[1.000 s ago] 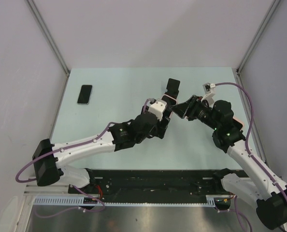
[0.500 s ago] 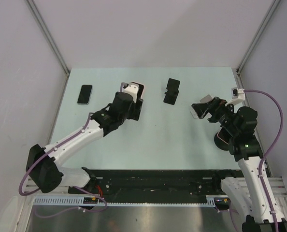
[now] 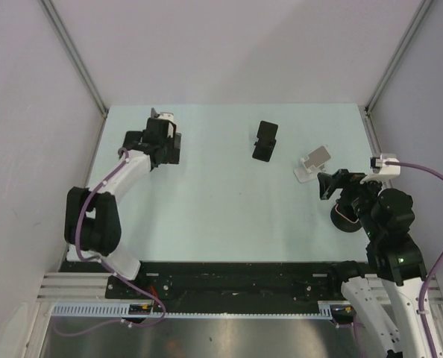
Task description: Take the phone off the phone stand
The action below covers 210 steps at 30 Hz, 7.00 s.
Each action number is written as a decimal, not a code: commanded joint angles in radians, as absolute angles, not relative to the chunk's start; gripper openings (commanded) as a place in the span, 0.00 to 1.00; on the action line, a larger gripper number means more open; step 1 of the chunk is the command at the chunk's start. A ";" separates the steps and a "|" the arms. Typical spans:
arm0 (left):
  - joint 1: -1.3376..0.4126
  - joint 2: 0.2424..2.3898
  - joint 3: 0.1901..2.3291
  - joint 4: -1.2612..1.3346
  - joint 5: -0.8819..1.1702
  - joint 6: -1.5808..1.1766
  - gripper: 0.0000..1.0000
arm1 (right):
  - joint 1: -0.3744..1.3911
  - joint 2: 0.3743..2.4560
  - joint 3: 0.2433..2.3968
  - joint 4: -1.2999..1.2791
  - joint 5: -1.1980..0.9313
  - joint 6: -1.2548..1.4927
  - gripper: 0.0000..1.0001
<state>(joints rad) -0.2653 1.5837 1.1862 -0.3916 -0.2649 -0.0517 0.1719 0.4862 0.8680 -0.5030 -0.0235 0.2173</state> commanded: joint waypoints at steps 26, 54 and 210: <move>-0.003 2.100 1.577 -0.411 -0.089 0.020 0.07 | 0.301 0.275 0.634 -0.341 0.350 0.060 1.00; -0.003 2.168 1.611 -0.466 -0.126 0.077 0.43 | 0.290 0.276 0.629 -0.331 0.296 0.057 0.99; -0.571 1.034 0.939 -0.416 -0.184 -0.057 1.00 | 0.299 1.779 1.345 -0.408 0.784 0.752 0.86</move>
<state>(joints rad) -0.5720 1.0309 0.9443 -0.4423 -0.2024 -0.0605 0.2672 1.7710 1.3247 -0.4442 0.8215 0.7837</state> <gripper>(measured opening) 0.996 0.863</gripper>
